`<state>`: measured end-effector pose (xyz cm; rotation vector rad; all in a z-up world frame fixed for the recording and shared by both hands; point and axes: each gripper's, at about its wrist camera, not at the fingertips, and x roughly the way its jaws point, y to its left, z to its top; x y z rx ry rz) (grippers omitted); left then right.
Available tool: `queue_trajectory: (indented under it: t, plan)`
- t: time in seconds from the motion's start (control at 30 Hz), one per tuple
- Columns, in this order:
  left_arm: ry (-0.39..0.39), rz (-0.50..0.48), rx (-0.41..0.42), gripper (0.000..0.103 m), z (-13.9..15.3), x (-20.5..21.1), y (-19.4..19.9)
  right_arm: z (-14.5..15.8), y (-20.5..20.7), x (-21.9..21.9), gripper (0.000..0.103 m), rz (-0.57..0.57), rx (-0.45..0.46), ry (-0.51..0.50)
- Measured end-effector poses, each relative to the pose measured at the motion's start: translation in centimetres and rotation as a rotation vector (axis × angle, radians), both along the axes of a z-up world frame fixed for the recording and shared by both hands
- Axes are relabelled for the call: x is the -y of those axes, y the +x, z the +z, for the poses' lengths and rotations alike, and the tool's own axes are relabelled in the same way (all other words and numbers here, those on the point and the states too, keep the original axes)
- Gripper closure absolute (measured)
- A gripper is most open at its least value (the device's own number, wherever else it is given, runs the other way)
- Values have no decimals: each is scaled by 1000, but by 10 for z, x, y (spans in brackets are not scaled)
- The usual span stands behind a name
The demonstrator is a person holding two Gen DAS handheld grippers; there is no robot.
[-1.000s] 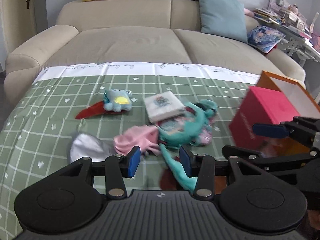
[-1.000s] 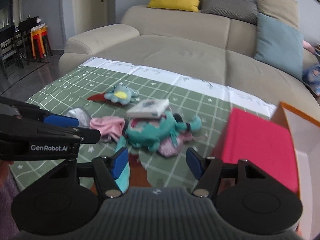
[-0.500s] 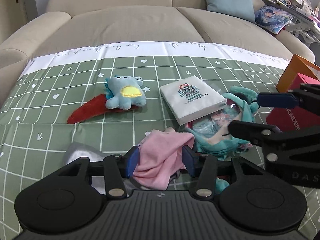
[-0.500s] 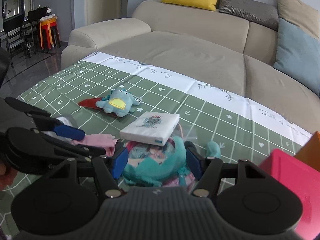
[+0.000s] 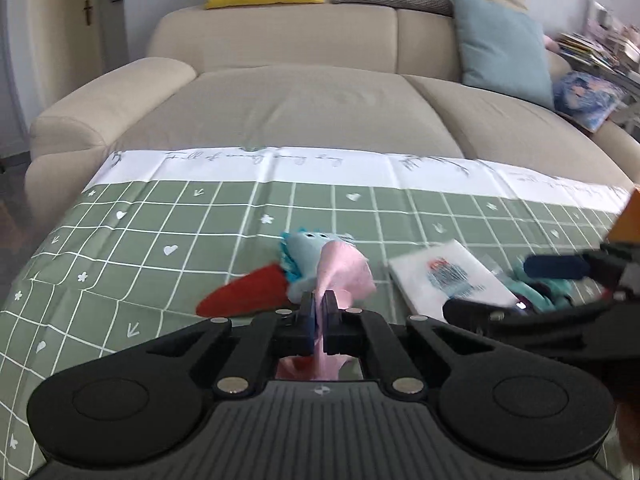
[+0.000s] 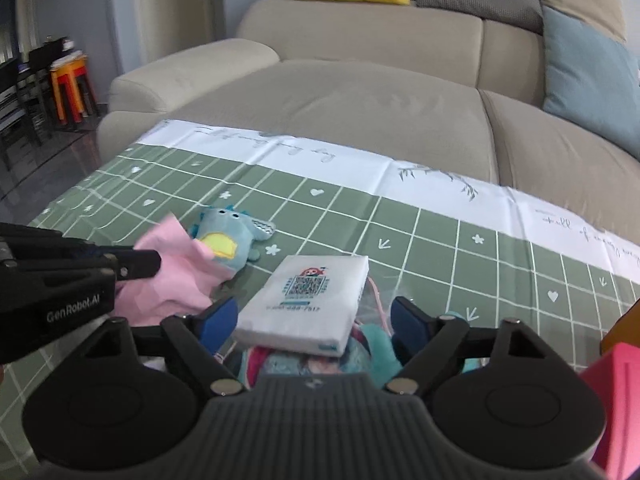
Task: Organize soft objects
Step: 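Grasp the white tissue pack with the right tool while the left tool grasps the pink cloth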
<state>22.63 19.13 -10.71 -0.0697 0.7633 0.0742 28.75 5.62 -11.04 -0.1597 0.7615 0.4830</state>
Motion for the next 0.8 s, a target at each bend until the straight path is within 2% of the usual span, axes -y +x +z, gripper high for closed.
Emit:
queue_trajectory:
  t: [0.13, 0.27, 0.4, 0.43, 0.6, 0.8]
  plan:
    - [-10, 15, 3, 100, -6, -5, 8, -9, 5, -15, 15, -15, -9, -21]
    - [-30, 17, -5, 100, -13, -6, 8, -24, 10, -27, 15, -19, -15, -71]
    - [-50, 12, -8, 100, -16, -9, 8, -32, 13, -33, 22, -13, 6, -114]
    - [-55, 12, -10, 100, -16, -8, 8, -34, 14, -34, 28, -9, 6, -121]
    - [-62, -2, -15, 100, -17, -6, 6, -30, 11, -31, 32, 5, 29, -119]
    - [-81, -12, 8, 101, -7, -3, 1, -9, -2, -23, 36, 32, 66, -87]
